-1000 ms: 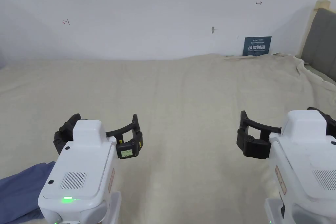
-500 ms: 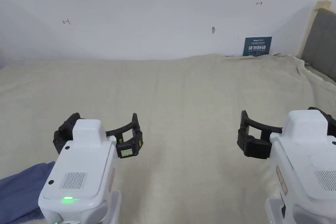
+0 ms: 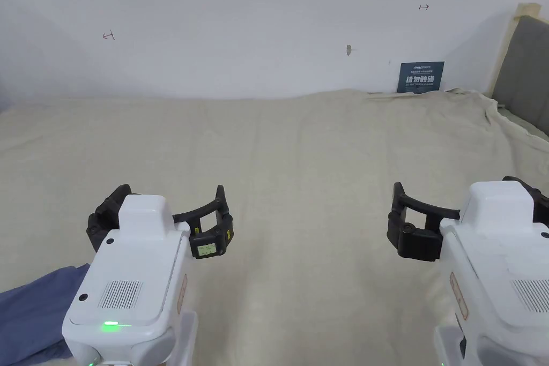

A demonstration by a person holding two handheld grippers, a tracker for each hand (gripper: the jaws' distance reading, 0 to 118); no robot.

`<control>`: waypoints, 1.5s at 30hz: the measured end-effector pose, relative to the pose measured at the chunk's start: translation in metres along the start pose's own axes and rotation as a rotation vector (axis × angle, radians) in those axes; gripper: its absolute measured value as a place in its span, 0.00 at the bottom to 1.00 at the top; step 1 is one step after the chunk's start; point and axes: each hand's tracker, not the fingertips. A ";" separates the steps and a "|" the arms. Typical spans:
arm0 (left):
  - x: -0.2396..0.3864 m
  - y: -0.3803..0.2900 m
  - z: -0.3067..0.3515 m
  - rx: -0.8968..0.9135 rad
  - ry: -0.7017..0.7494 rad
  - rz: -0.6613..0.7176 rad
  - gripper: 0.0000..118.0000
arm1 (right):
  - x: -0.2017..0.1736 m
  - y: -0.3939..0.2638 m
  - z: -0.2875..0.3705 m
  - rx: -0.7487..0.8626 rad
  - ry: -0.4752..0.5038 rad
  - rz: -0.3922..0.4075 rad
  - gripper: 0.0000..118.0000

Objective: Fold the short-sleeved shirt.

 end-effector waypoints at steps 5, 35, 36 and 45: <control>-0.001 0.000 0.000 0.002 0.002 0.003 1.00 | -0.001 0.001 0.000 -0.001 0.001 0.002 0.99; -0.008 0.000 -0.001 -0.002 0.009 0.013 1.00 | 0.001 0.019 -0.034 -0.527 -0.223 -0.249 0.99; -0.007 0.000 -0.001 -0.001 0.009 0.014 1.00 | 0.002 0.019 -0.034 -0.524 -0.212 -0.241 0.99; -0.009 0.001 0.000 0.004 0.010 0.015 1.00 | 0.010 0.020 -0.033 -0.497 -0.195 -0.272 0.99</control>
